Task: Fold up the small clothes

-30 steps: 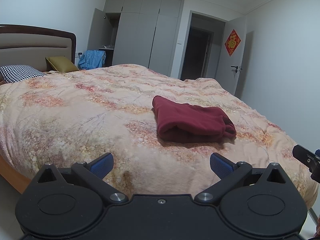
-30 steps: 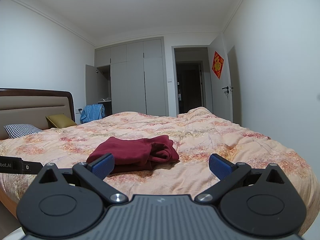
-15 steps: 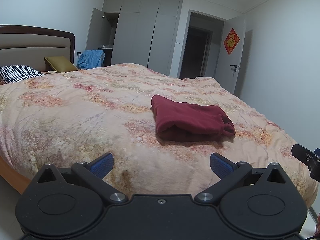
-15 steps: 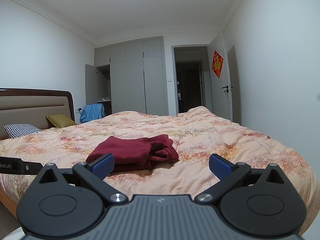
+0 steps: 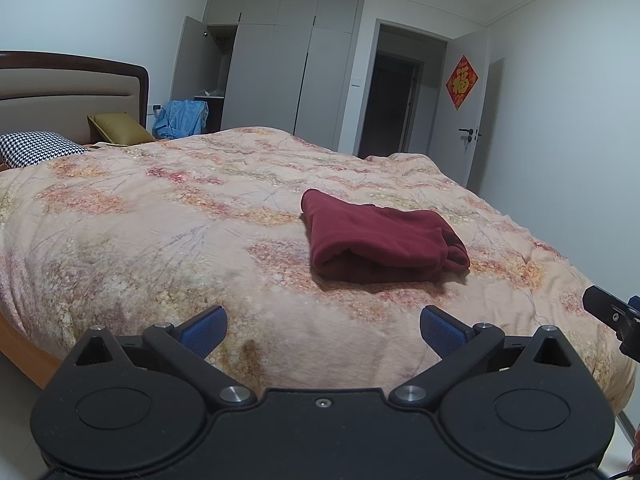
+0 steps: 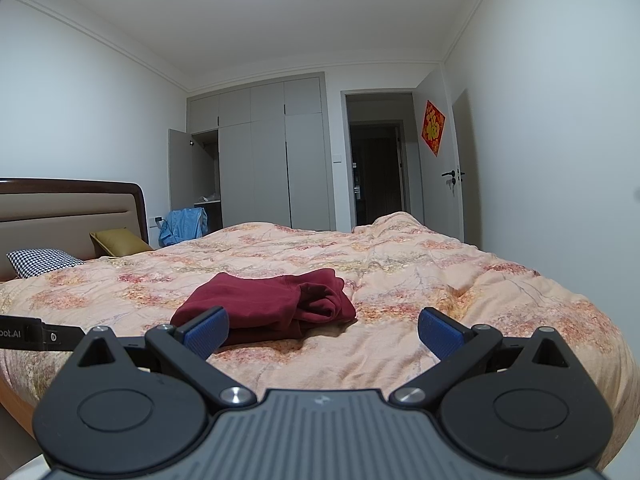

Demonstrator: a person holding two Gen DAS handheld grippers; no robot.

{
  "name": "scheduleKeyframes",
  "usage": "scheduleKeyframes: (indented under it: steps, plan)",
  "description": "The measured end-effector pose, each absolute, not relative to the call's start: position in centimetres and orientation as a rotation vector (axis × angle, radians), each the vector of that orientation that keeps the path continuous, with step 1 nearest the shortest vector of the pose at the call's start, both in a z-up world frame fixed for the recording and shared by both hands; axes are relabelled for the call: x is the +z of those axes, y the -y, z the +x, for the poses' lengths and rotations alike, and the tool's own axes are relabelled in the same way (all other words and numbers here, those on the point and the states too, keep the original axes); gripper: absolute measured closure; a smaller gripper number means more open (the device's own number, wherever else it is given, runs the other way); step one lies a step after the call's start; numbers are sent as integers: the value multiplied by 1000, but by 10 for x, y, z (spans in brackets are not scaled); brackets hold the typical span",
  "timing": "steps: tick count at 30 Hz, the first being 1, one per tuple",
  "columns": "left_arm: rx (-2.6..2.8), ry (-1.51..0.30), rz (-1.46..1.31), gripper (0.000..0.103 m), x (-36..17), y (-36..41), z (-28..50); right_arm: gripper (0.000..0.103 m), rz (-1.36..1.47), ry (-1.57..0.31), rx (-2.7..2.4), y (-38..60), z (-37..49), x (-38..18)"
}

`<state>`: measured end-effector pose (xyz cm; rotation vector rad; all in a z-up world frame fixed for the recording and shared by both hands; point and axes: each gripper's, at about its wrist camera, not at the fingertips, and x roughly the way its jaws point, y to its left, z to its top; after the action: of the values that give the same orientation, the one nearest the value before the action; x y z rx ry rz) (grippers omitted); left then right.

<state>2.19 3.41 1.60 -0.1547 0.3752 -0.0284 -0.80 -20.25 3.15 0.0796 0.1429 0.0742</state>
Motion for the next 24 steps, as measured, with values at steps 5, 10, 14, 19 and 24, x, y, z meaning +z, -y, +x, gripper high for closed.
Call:
scheduleKeyframes:
  steps: [5, 10, 14, 19, 24]
  plan:
    - [-29, -380, -147, 1, 16, -33, 23, 0, 80, -143, 74, 203, -8, 32]
    - [-3, -393, -121, 1, 17, -28, 23, 0, 80, -144, 75, 203, -8, 32]
    - [16, -390, -99, 1, 18, -26, 22, 0, 81, -145, 74, 203, -7, 29]
    - [23, -386, -90, 1, 19, -26, 22, 0, 81, -146, 74, 203, -7, 30]
    - [13, -388, -96, 1, 20, -26, 21, 0, 81, -149, 77, 203, -6, 26]
